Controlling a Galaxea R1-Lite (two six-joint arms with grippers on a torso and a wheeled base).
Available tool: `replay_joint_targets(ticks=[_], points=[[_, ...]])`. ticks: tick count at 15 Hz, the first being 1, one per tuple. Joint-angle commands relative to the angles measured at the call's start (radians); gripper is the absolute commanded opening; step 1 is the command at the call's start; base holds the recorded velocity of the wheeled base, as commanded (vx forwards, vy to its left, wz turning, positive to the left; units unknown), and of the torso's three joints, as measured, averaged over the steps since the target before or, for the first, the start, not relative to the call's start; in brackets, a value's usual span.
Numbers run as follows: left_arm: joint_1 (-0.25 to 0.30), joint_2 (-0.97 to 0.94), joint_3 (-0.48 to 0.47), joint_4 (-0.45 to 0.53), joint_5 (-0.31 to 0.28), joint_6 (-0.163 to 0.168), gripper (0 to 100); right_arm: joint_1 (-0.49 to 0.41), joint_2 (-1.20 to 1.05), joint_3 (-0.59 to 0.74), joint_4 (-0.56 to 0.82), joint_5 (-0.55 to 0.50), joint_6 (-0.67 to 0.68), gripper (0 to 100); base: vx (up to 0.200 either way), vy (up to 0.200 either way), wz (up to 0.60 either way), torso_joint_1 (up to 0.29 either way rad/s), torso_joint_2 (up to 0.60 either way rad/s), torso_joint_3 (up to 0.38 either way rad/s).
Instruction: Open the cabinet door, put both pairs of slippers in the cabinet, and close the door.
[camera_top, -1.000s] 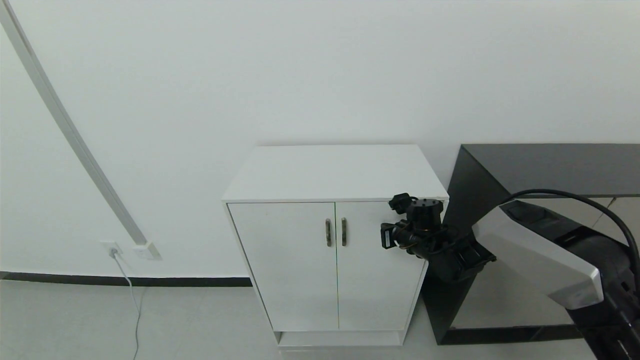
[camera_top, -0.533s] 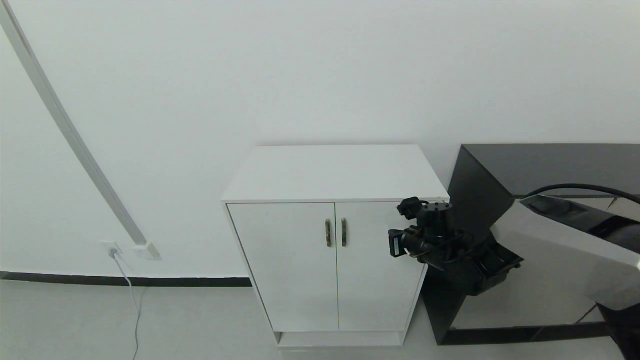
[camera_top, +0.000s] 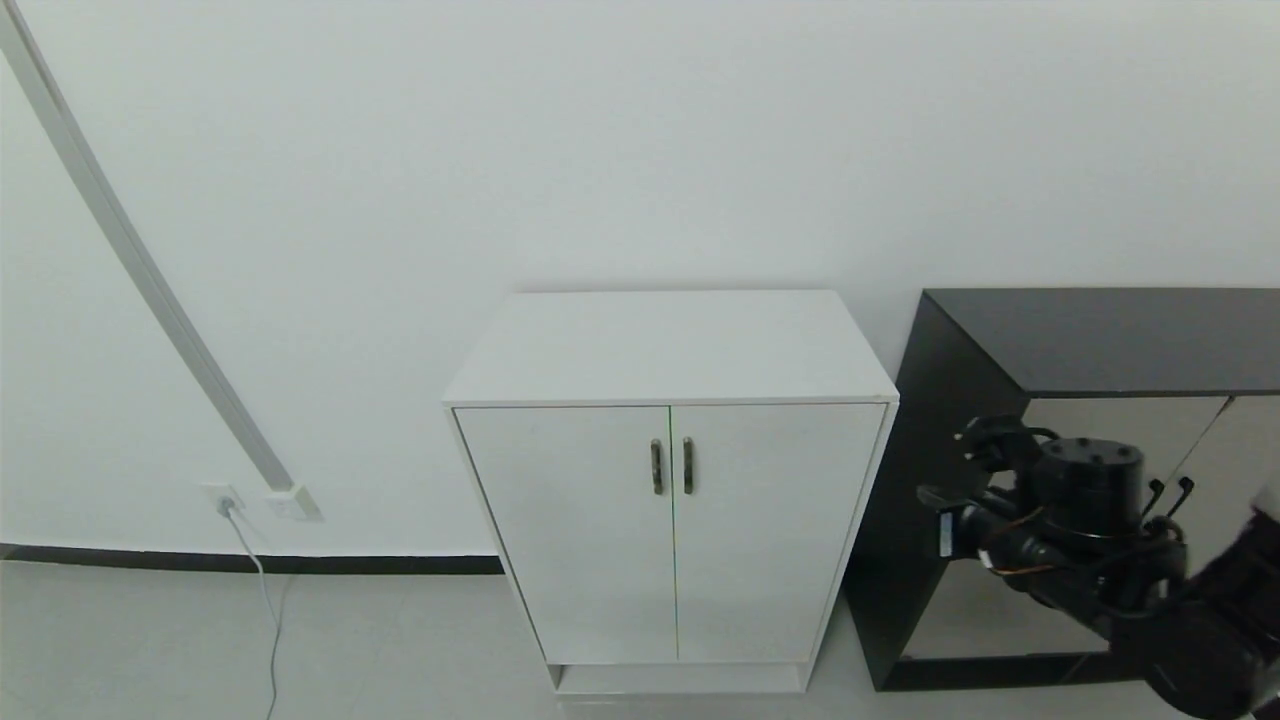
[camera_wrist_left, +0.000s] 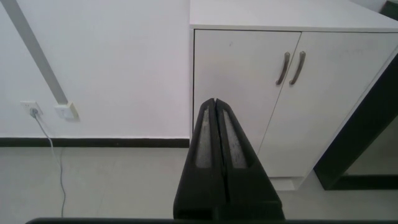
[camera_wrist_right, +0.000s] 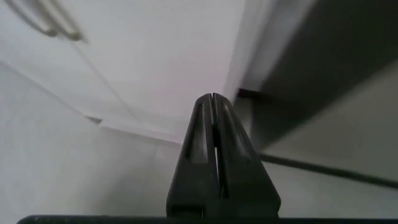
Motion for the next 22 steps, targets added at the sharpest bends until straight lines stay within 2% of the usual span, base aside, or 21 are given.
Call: replay_joint_targets(ticks=[1, 4, 6, 8, 10, 14, 16, 17, 22], points=[[0.0, 0.001, 0.0, 0.0, 0.0, -0.001, 0, -0.158, -0.277, 0.207, -0.023, -0.007, -0.006, 0, 0.0, 0.0, 0.0, 0.0, 0.0, 0.0], [0.0, 0.0, 0.0, 0.0, 0.0, -0.001, 0, -0.359, -0.455, 0.316, -0.019, 0.006, -0.032, 0, 0.0, 0.0, 0.0, 0.0, 0.0, 0.0], [0.0, 0.0, 0.0, 0.0, 0.0, -0.001, 0, -0.434, -0.584, 0.362, -0.005, 0.019, -0.034, 0, 0.0, 0.0, 0.0, 0.0, 0.0, 0.0], [0.0, 0.0, 0.0, 0.0, 0.0, -0.002, 0, -0.442, -0.731, 0.38, 0.076, 0.021, -0.04, 0, 0.0, 0.0, 0.0, 0.0, 0.0, 0.0], [0.0, 0.0, 0.0, 0.0, 0.002, -0.002, 0, -0.439, -0.95, 0.374, 0.303, 0.052, -0.078, 0, 0.0, 0.0, 0.0, 0.0, 0.0, 0.0], [0.0, 0.0, 0.0, 0.0, 0.0, -0.002, 0, -0.437, -1.357, 0.222, 0.963, 0.199, -0.121, 0, 0.0, 0.0, 0.0, 0.0, 0.0, 0.0], [0.0, 0.0, 0.0, 0.0, 0.002, -0.002, 0, -0.437, -1.493, 0.216, 1.169, 0.253, -0.127, 0, 0.0, 0.0, 0.0, 0.0, 0.0, 0.0], [0.0, 0.0, 0.0, 0.0, 0.002, -0.002, 0, -0.437, -1.547, 0.242, 1.212, 0.256, -0.127, 0, 0.0, 0.0, 0.0, 0.0, 0.0, 0.0], [0.0, 0.0, 0.0, 0.0, 0.0, -0.002, 0, -0.434, -1.618, 0.372, 1.215, 0.256, -0.126, 0, 0.0, 0.0, 0.0, 0.0, 0.0, 0.0]])
